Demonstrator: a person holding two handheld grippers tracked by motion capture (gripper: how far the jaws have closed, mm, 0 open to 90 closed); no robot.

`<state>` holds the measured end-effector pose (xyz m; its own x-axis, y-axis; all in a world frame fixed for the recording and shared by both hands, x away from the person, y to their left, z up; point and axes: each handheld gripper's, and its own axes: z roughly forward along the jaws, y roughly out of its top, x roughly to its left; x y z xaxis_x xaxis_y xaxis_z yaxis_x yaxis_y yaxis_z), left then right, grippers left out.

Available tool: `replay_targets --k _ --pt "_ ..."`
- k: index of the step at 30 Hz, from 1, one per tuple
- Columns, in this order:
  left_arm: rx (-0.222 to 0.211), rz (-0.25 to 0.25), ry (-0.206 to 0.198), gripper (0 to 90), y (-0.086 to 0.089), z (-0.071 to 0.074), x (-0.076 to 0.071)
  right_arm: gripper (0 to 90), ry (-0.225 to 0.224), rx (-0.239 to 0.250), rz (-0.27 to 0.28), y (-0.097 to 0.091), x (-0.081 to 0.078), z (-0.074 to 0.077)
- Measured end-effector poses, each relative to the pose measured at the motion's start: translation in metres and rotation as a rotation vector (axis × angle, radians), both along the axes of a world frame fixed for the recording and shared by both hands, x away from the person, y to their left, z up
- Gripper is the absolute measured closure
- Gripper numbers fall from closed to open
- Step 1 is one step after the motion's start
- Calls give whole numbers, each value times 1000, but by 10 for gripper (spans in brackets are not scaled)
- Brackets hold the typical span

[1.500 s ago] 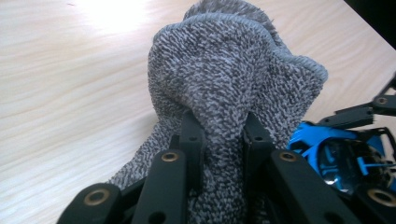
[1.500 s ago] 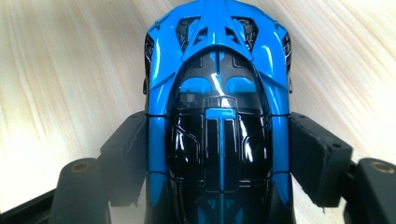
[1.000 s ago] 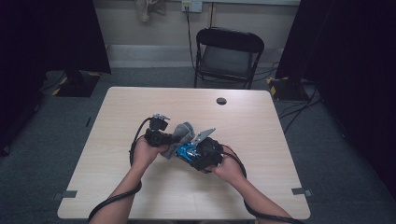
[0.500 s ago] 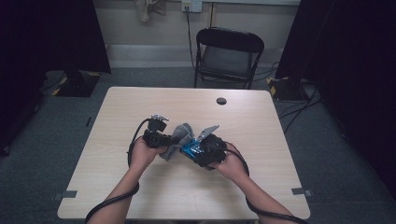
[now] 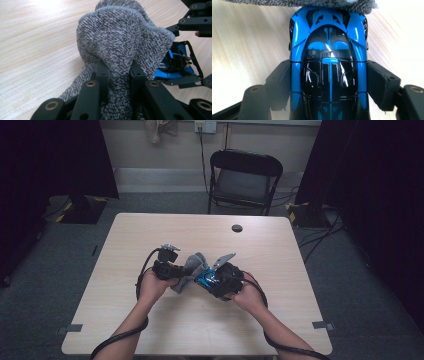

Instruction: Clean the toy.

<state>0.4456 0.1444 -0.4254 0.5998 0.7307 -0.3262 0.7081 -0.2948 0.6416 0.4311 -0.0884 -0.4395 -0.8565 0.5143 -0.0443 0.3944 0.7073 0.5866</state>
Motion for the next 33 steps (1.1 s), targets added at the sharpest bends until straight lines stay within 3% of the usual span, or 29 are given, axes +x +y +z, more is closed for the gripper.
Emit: replay_targets --k 20,33 --pt "-37 -37 11 749 4 -5 -18 286 23 6 -57 -10 15 1" --pt "-4 -38 22 748 15 -11 -27 285 29 14 -108 -23 27 1"
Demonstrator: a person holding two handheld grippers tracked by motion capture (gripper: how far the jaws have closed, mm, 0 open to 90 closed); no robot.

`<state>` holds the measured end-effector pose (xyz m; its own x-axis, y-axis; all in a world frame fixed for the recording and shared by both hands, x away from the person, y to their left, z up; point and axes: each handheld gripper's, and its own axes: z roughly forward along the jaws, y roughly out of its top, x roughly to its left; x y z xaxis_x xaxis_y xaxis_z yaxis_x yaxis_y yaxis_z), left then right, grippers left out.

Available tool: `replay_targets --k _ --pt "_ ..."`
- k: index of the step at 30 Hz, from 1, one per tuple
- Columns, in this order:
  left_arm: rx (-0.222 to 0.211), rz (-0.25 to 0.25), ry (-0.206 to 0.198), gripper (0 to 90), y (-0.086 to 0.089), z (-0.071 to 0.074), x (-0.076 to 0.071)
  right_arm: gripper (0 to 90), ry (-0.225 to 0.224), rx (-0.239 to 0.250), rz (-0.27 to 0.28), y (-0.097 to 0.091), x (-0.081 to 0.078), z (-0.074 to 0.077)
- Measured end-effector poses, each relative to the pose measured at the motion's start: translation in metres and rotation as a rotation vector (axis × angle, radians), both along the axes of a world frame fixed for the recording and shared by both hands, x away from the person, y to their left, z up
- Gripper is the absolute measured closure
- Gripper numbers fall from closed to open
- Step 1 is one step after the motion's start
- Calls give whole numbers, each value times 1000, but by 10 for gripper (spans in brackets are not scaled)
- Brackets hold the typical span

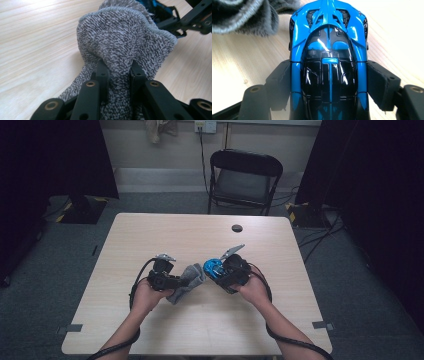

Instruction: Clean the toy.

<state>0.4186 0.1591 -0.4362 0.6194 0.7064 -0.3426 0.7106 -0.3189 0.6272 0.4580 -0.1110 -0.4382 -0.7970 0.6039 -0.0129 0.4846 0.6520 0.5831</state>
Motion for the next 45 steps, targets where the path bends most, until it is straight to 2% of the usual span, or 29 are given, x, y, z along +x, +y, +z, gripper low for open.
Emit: replay_targets --k 4,8,17,21,23,28,35,45 --pt "7 46 -3 748 13 1 4 286 0 -5 8 -2 -1 2" --pt "15 92 -26 748 22 7 11 285 -3 -13 28 1 -6 3" --pt "33 150 -62 747 16 20 31 286 -2 -4 105 20 -21 3" --pt "37 144 -58 747 8 19 39 285 -6 -14 147 27 -27 3" --pt "52 140 -54 748 5 18 42 286 -1 -12 163 29 -29 3" --pt "47 131 -41 748 -4 12 44 285 -5 -11 178 33 -32 3" --pt "46 99 -25 747 -15 4 43 285 -22 -17 180 36 -32 5" --pt "47 57 -6 748 -18 1 41 285 -20 -28 164 31 -27 6"
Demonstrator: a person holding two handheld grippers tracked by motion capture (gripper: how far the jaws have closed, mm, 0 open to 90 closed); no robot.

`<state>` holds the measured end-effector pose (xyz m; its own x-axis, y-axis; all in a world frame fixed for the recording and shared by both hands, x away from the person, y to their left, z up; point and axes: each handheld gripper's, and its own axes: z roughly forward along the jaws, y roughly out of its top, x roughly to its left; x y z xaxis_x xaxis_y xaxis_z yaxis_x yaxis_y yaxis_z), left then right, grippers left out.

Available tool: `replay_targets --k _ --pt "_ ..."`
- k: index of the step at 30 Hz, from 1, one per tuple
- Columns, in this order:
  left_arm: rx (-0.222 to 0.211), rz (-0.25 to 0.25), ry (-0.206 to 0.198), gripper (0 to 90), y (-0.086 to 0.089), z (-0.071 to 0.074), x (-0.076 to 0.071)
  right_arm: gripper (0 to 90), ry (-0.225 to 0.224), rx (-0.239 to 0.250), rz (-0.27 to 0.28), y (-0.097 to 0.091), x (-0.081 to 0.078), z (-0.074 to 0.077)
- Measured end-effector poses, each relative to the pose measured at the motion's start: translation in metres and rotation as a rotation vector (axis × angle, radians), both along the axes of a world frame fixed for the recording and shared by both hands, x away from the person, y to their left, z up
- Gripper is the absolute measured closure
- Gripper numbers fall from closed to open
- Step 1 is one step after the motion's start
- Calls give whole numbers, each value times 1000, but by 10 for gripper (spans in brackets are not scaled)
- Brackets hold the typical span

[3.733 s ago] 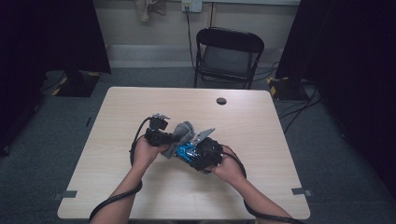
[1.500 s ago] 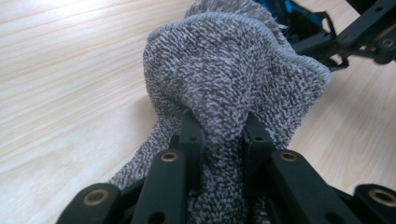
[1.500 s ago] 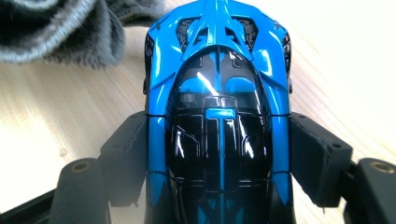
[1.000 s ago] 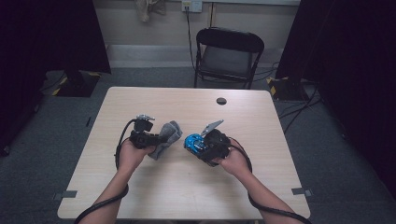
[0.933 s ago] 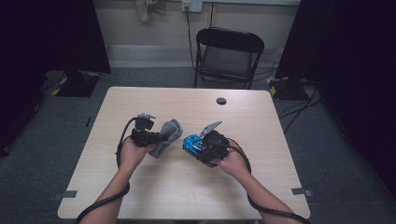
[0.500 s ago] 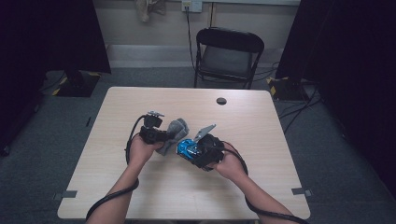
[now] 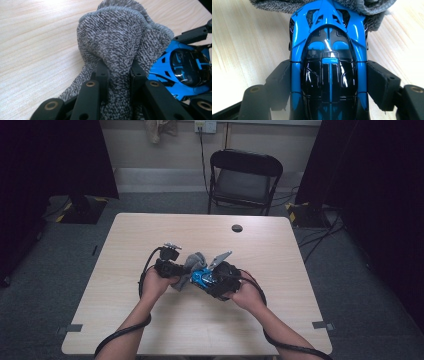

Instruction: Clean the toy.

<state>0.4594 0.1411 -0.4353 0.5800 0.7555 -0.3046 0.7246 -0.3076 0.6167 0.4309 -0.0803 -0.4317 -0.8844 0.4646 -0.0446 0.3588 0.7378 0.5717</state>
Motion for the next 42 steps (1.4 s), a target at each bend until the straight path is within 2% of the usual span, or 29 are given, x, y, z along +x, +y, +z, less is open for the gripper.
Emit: replay_targets --k 14,26,33,42 --pt "6 -31 -5 747 2 5 -7 286 -3 -1 -27 -7 5 2" --pt "-12 -39 -9 746 5 3 -20 286 13 1 -70 -12 12 1" --pt "7 -72 -20 746 1 4 -29 285 16 2 -95 -17 18 1" --pt "5 -109 -27 746 1 1 -39 285 22 13 -131 -28 26 3"
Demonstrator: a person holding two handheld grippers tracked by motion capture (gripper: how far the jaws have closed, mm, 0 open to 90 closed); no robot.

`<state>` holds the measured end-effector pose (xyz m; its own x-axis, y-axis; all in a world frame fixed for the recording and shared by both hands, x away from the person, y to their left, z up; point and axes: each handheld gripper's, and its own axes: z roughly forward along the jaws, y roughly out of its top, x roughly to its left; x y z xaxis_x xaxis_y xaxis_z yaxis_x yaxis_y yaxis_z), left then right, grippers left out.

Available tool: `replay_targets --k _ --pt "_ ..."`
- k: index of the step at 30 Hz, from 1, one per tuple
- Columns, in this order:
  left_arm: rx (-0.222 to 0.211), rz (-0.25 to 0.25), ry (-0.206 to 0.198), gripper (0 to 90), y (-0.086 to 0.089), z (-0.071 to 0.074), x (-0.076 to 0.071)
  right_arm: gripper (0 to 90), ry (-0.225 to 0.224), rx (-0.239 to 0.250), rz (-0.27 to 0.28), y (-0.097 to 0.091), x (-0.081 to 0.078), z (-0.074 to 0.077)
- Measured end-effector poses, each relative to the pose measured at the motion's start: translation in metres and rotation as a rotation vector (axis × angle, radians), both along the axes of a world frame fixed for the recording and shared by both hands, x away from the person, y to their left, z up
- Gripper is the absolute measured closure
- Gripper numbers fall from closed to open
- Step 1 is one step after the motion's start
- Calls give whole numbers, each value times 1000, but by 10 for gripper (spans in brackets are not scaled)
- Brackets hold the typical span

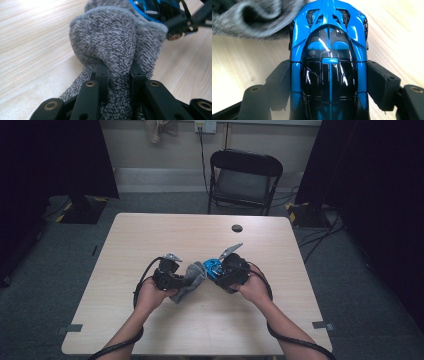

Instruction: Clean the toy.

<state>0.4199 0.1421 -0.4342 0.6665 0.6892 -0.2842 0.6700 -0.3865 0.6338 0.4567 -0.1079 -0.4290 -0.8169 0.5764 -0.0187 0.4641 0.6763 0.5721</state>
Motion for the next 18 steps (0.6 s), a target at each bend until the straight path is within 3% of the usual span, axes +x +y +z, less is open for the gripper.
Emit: replay_targets --k 5,10,13,18 --pt "-4 11 -17 746 4 1 0 286 -6 -8 -11 -3 2 3" --pt "-2 112 -52 746 18 0 6 286 -5 0 -7 -3 1 6" --pt "0 163 -53 746 23 -2 12 286 -2 10 0 -3 0 8" --pt "-7 160 -54 746 12 -5 16 285 -9 15 30 5 -5 13"
